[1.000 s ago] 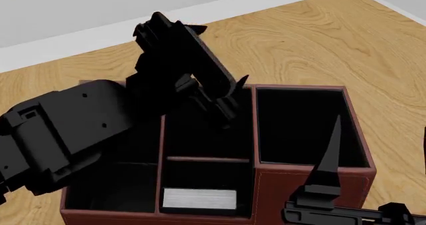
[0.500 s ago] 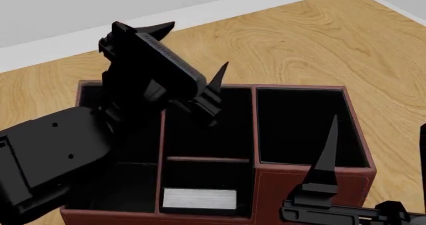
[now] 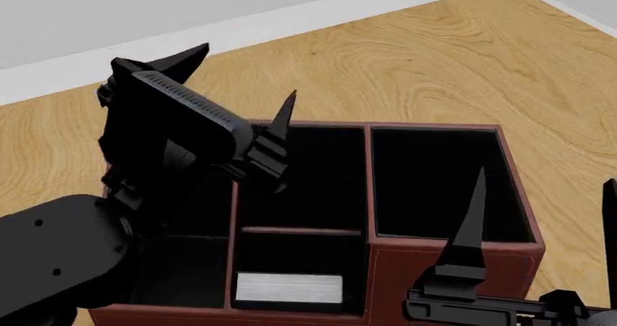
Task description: Pick up the book and place it in the back compartment of the caddy.
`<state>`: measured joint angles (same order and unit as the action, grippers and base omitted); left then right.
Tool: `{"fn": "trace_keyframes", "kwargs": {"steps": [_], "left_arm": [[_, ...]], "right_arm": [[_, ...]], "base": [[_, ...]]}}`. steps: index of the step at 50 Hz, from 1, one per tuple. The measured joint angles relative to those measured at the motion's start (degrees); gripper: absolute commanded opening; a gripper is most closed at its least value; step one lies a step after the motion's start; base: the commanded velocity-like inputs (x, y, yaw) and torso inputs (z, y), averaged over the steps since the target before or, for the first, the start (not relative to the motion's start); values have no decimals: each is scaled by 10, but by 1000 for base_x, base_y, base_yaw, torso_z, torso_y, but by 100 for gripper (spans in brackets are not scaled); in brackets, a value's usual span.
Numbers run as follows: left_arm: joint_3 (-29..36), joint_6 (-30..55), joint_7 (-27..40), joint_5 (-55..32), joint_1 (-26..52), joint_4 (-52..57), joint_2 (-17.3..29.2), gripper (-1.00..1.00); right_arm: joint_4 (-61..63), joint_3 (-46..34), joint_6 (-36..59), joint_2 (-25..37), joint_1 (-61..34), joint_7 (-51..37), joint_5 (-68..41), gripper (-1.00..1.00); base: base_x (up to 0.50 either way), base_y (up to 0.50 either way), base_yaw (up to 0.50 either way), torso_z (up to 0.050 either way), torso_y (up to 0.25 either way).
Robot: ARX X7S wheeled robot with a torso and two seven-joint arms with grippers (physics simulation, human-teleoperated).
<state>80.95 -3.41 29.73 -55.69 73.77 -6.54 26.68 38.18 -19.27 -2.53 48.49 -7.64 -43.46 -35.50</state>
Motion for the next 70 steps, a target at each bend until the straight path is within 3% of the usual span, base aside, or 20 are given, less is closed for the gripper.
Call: {"fn": "trace_keyframes", "kwargs": {"steps": [70], "left_arm": [[-17,-3,173,35,-63,264,156,100]], "right_arm": [[1,-7,11,-7,-13,7,-3,100]], "base": [[0,0,0,0,0]]}}
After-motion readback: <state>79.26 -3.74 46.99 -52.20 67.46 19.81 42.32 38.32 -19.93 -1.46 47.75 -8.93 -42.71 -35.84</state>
